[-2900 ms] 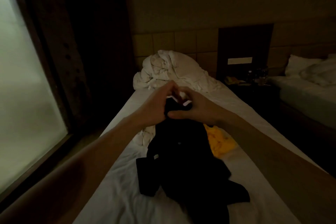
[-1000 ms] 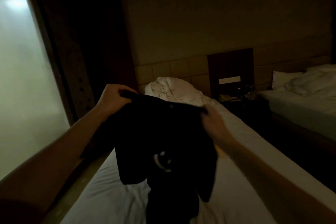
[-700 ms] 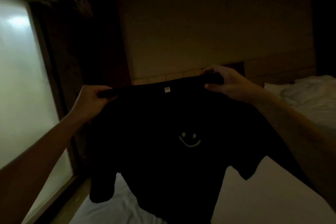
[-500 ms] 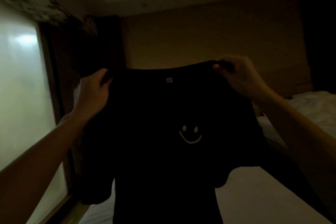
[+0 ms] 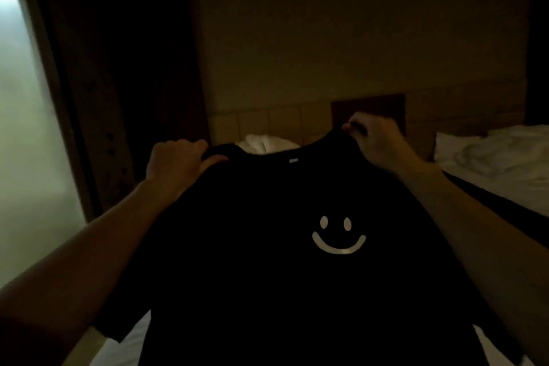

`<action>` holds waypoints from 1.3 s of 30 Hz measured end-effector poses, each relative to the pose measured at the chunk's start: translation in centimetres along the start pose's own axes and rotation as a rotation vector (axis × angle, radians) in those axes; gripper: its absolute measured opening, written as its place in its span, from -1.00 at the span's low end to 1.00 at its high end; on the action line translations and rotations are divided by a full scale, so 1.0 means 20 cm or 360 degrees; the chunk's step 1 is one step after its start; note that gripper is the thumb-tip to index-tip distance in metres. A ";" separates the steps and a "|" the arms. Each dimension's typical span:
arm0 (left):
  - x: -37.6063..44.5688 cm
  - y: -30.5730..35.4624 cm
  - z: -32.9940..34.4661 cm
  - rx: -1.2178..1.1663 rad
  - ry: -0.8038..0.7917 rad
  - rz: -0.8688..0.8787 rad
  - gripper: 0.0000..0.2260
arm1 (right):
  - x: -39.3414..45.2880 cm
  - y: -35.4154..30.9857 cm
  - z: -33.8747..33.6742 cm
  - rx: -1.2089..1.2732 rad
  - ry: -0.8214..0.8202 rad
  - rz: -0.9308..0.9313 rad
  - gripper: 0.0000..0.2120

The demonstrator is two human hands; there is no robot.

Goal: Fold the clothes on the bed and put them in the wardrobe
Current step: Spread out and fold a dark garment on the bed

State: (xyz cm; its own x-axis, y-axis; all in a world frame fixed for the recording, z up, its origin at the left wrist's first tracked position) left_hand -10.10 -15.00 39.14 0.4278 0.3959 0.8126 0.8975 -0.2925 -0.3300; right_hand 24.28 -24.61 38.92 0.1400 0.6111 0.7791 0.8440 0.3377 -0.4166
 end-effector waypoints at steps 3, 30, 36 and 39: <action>-0.20 0.13 0.61 -0.0024 -0.0340 0.0055 -0.47 | -0.09 0.37 0.54 -0.0151 -0.0456 0.0153 -0.79; -1.97 -0.06 1.75 -0.0634 -0.1119 -0.1399 -0.71 | -1.47 1.09 1.87 -0.0037 -0.1533 0.0842 -0.49; -1.52 -0.05 1.63 -0.1220 -0.0687 -0.1842 -0.72 | -1.38 1.22 1.49 -0.0206 -0.0582 0.1216 -0.54; -1.35 0.21 1.62 -0.2092 -0.1073 -0.2081 -0.68 | -1.49 1.42 1.35 -0.0661 -0.0939 0.1670 -0.39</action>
State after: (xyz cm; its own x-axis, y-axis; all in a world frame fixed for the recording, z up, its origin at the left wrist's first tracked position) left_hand -14.44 1.25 0.36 -0.0669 0.9839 -0.1658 0.1594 0.1746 0.9717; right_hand 29.98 -13.91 -8.81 0.6759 0.7081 -0.2044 0.5809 -0.6825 -0.4435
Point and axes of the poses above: each hand's wrist, its own x-axis towards the middle knuckle, its own z-axis out of the palm, y = z × x, the point moved 4 cm from there along x, towards the middle knuckle, and after that the axes turned 8 degrees about y, right-handed, at the moved point
